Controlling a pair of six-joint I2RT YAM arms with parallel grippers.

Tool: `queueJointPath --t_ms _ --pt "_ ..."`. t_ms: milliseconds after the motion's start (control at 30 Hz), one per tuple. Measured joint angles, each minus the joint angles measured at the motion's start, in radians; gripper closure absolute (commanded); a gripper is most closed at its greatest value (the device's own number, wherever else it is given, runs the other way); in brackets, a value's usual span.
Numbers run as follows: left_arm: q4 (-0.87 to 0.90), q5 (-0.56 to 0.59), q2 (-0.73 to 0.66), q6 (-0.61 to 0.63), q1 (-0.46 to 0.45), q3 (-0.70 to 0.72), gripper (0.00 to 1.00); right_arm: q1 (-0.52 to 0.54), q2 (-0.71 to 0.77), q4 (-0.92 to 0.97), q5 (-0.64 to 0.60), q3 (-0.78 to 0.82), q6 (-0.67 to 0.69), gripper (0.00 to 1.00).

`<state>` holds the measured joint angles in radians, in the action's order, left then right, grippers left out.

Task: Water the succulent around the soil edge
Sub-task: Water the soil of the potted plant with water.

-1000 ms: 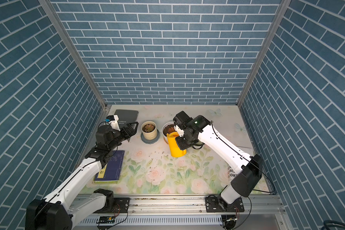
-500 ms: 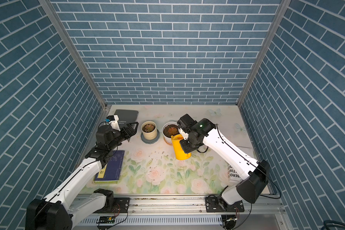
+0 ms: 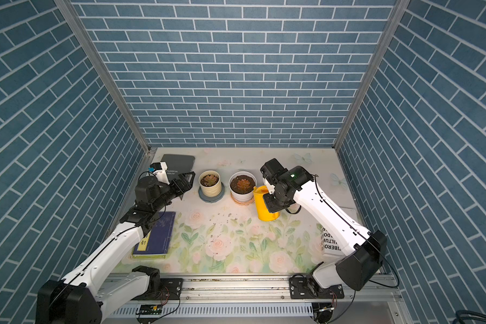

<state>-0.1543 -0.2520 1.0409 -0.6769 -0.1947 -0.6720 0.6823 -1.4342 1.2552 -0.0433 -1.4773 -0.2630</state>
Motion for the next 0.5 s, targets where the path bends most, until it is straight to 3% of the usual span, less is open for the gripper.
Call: queueJointPath --t_ms 300,500 --pt "0.0 0.0 0.0 0.0 0.0 0.0 0.0 -0.016 0.007 -0.001 -0.021 0.001 0.006 1.0" --pt "0.0 0.0 0.0 0.0 0.0 0.0 0.0 -0.044 0.108 0.001 -0.02 0.09 -0.022 1.0"
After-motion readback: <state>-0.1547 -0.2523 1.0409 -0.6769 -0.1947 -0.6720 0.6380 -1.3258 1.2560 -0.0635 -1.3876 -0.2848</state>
